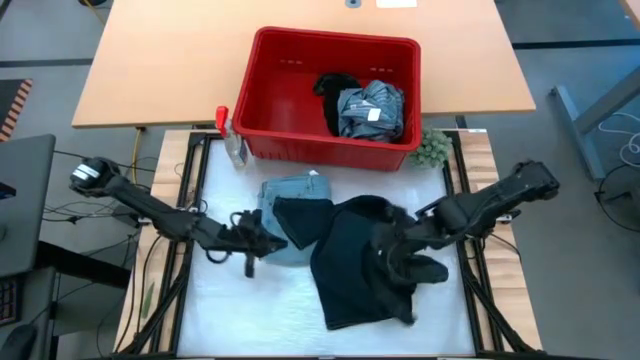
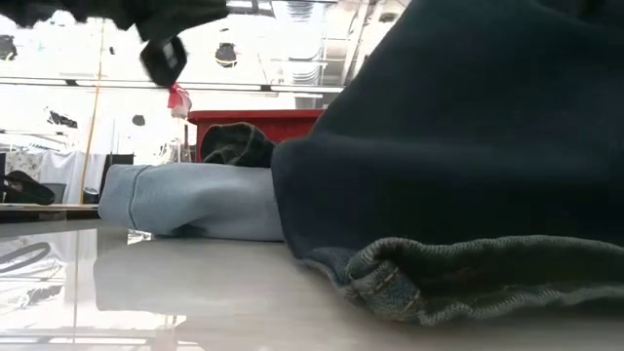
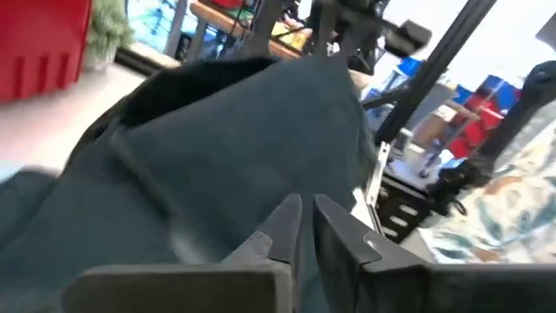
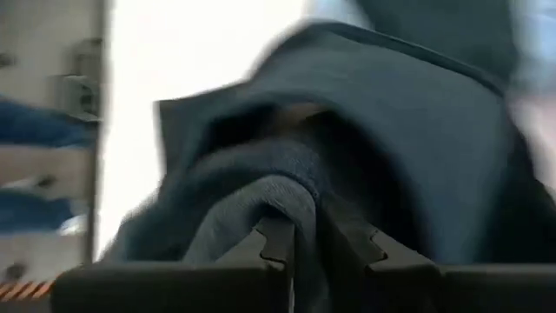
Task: Fold laundry
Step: Fold the black pants from the red laundry bin
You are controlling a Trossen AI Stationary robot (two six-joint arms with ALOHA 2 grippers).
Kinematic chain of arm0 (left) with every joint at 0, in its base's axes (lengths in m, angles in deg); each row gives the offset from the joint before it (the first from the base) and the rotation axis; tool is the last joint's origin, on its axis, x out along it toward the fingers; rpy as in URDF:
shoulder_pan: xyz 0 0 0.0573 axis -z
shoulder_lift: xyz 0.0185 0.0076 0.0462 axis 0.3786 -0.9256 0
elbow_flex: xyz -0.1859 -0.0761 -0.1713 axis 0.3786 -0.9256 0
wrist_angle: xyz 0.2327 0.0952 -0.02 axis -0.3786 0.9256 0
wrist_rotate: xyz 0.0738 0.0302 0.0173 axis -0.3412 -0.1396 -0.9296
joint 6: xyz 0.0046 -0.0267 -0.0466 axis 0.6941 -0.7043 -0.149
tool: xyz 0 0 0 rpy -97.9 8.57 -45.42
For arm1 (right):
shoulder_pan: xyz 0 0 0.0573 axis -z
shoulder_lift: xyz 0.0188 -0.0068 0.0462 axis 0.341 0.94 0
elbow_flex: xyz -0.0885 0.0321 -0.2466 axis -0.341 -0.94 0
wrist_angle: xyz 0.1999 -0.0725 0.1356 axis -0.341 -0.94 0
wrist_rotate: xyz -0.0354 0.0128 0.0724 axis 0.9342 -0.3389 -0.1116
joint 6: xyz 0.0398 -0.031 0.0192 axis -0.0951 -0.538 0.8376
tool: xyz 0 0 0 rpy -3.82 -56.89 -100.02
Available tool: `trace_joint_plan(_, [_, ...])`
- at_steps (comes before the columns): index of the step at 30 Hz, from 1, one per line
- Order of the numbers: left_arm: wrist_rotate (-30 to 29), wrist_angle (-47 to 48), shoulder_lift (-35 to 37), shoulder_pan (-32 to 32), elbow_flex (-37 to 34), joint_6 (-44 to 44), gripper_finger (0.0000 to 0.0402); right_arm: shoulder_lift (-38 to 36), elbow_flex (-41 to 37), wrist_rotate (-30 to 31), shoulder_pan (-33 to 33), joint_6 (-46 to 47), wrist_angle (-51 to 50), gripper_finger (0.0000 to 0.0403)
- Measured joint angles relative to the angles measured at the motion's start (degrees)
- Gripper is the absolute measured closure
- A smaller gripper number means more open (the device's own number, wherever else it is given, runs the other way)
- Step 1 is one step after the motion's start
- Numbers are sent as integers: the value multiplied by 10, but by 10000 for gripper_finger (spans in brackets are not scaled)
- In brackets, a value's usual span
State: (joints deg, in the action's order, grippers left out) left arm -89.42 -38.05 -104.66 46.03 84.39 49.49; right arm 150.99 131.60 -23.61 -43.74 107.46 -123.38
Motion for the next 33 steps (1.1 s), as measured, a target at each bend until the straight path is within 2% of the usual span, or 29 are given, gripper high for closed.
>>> trace_joint_plan(3, [-7,8,-93,10,92,47,345,0,-29,-64,8,-43,68,317])
trace_joint_plan(8, [-12,104,-228,10,285,106,276,-15,-32,-149,0,-43,-1,269])
trace_joint_plan(12, [-11,245,-324,10,474,199,232,-58,-32,-137,-27,-66,-60,217])
trace_joint_plan(16, [5,420,-431,1,672,302,212,-99,-32,-119,-26,-76,-64,176])
trace_joint_plan(19, [19,554,-501,-16,812,345,212,-131,-32,-121,-25,-26,-81,165])
trace_joint_plan(22, [65,660,-552,-32,933,386,218,-157,-33,-123,-60,57,-96,164])
trace_joint_plan(24, [104,714,-575,-40,1000,409,223,-171,-39,-106,-104,118,-89,164])
trace_joint_plan(27, [139,771,-598,-45,1059,434,227,-184,-60,-28,-191,204,-54,164])
trace_joint_plan(30, [137,805,-607,-44,1071,451,228,-183,-98,60,-279,283,-6,164])
trace_joint_plan(33, [135,831,-607,-39,1071,446,229,-165,-130,107,-348,345,37,164])
